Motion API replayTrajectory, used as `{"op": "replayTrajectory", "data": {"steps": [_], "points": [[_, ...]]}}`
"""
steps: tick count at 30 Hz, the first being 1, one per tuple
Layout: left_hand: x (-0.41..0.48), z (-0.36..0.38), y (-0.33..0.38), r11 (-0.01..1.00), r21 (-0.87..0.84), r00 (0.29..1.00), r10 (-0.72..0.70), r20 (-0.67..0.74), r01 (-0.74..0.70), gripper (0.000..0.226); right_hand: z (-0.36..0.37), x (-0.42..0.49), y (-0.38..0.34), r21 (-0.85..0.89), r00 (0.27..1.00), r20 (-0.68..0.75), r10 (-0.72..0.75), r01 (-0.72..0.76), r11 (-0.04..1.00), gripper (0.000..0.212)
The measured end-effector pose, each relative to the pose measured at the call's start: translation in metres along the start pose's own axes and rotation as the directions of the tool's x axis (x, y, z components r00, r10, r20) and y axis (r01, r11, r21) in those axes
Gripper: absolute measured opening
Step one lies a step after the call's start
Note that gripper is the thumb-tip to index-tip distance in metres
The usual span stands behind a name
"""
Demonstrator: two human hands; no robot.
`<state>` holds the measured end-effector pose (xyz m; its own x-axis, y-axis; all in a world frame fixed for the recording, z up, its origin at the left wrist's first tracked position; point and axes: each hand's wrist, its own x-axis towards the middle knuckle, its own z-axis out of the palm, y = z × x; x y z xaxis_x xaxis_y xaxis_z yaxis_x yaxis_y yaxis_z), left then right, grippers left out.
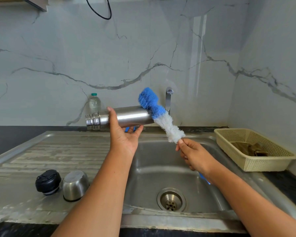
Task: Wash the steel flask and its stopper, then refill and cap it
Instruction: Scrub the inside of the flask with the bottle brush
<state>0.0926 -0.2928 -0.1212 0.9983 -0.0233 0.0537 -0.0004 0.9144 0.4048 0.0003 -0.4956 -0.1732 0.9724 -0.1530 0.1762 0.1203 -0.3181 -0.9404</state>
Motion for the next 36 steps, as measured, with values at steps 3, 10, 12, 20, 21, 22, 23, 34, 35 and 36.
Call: {"op": "replayTrajectory", "data": {"steps": [3, 10, 12, 20, 21, 22, 23, 34, 35, 36], "points": [[0.001, -0.003, 0.002, 0.999, 0.039, 0.999, -0.036, -0.017, 0.037, 0.067, -0.002, 0.001, 0.002, -0.050, 1.000, -0.017, -0.015, 0.014, 0.999, 0.035], [0.009, -0.008, 0.004, 0.991, 0.128, 0.981, -0.022, -0.191, 0.047, 0.076, -0.003, 0.006, 0.008, -0.212, 0.999, -0.037, -0.017, 0.009, 0.977, 0.035], [0.010, -0.009, 0.004, 0.993, 0.117, 0.981, -0.012, -0.196, 0.036, 0.075, -0.003, 0.007, 0.009, -0.231, 0.999, -0.045, -0.012, 0.001, 0.973, 0.036], [0.009, -0.009, 0.008, 0.988, 0.144, 0.977, -0.021, -0.212, 0.053, 0.071, -0.004, 0.003, 0.005, -0.179, 0.995, -0.099, -0.014, -0.004, 0.984, 0.040], [0.008, -0.007, 0.009, 0.990, 0.135, 0.978, -0.018, -0.208, 0.047, 0.071, -0.003, 0.003, 0.004, -0.182, 0.995, -0.103, -0.014, -0.004, 0.983, 0.040], [0.008, -0.006, 0.010, 0.992, 0.123, 0.978, -0.011, -0.207, 0.037, 0.071, -0.004, 0.002, 0.002, -0.189, 0.994, -0.105, -0.015, -0.005, 0.982, 0.040], [0.008, -0.006, 0.011, 0.994, 0.104, 0.978, 0.000, -0.210, 0.022, 0.071, -0.005, 0.000, 0.002, -0.201, 0.995, -0.102, -0.017, -0.004, 0.980, 0.040], [0.007, -0.011, 0.010, 0.998, 0.031, 0.981, 0.060, -0.185, -0.055, 0.068, -0.002, 0.000, -0.001, -0.333, 0.991, -0.130, -0.034, -0.011, 0.943, 0.039], [0.007, -0.010, 0.007, 0.997, 0.052, 0.983, 0.057, -0.176, -0.048, 0.068, -0.001, 0.001, -0.002, -0.327, 0.989, -0.141, -0.040, -0.008, 0.945, 0.039], [0.008, -0.009, 0.005, 0.997, 0.059, 0.983, 0.062, -0.173, -0.052, 0.067, -0.001, 0.001, -0.002, -0.325, 0.989, -0.144, -0.041, -0.008, 0.946, 0.038]]}}
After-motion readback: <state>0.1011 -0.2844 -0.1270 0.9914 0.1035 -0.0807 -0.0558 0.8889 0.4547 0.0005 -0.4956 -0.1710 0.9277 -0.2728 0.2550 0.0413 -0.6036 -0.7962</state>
